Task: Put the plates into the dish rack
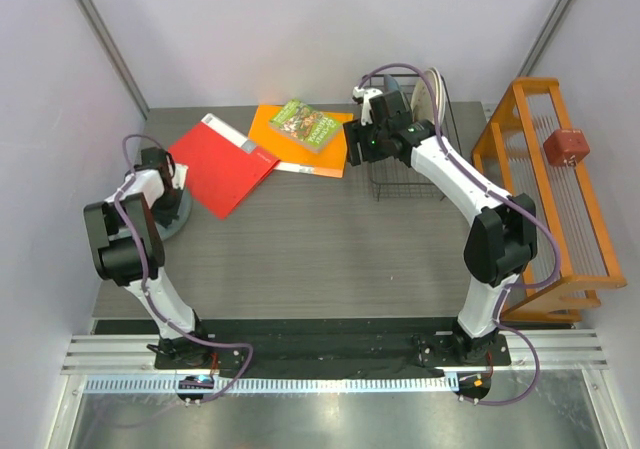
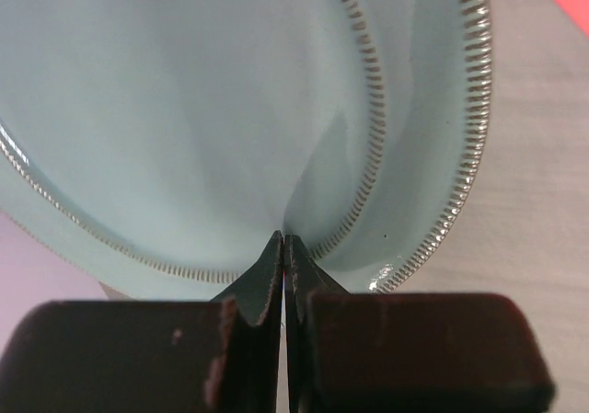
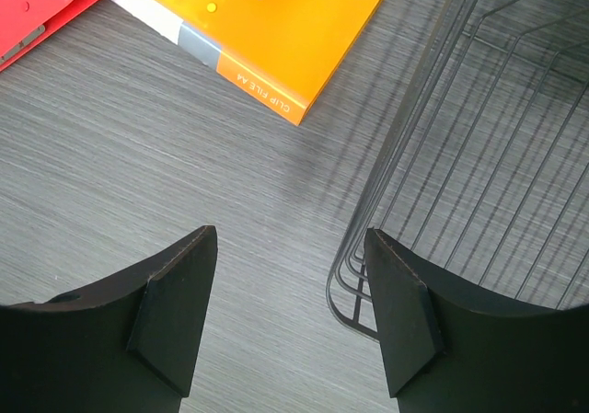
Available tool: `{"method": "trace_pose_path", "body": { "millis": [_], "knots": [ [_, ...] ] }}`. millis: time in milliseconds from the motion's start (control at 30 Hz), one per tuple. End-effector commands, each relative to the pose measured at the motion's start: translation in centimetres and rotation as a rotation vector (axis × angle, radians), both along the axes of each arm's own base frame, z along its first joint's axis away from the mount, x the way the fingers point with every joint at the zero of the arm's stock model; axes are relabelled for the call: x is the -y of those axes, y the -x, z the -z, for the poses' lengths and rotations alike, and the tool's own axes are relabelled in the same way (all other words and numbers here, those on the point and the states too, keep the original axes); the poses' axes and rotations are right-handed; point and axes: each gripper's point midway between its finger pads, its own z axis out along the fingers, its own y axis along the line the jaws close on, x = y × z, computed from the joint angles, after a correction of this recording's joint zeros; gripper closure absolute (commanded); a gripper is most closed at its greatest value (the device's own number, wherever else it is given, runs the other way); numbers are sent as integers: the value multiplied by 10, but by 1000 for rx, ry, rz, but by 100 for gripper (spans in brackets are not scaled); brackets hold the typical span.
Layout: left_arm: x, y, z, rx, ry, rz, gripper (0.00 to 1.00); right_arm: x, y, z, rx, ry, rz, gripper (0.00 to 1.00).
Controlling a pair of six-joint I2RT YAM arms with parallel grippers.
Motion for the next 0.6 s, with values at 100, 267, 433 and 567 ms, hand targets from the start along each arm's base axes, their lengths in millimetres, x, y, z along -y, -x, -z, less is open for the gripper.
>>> {"method": "trace_pose_path", "body": {
  "millis": [100,267,433,567],
  "knots": [
    [61,46,10,-157,86,236,100,-8,4,-27,58,-69,-11,29],
    [103,49,4,-188,102,386,100,-6,8,-26,58,-63,-16,29],
    [149,52,5,-228,121,537,100,0,17,-25,63,-57,-14,29],
    [176,56,10,-289,144,613,100,5,24,-28,73,-50,-15,28]
  ]
}}
